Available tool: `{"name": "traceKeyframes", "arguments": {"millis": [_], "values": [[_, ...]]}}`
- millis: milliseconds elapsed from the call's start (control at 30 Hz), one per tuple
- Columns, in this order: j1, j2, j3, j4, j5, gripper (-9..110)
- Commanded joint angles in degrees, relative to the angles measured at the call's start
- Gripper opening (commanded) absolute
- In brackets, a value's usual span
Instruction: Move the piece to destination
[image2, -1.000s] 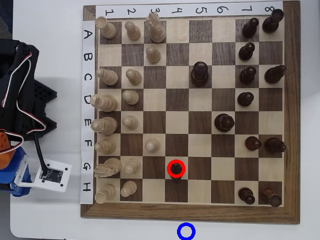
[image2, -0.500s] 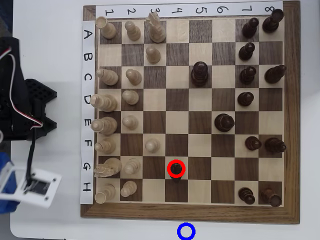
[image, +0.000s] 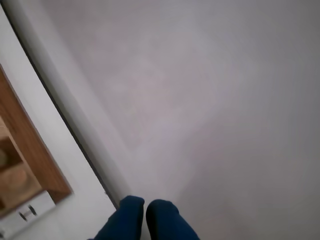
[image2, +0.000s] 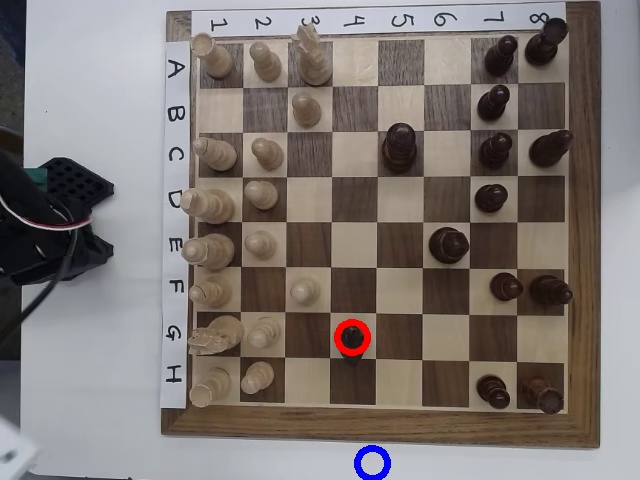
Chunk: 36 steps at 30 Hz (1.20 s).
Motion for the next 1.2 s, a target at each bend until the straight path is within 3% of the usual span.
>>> {"name": "traceKeyframes", "arguments": {"millis": [0,133,333,600,767,900,1067,1167], "values": [[-17.93,-14.41,-34.72,3.87,31.11,6],[-26.46,-19.25,-36.12,4.57,37.00,8],[-34.01,-30.32,-41.92,16.79,43.68,9],[-37.00,-32.34,-26.89,17.58,47.90,1],[-42.19,-34.63,-21.97,12.92,70.84,0],[-45.09,-33.84,-14.59,9.67,70.49,2],[-47.64,-32.43,-3.60,0.79,69.17,16],[-48.52,-32.61,1.67,-5.36,68.82,18]]}}
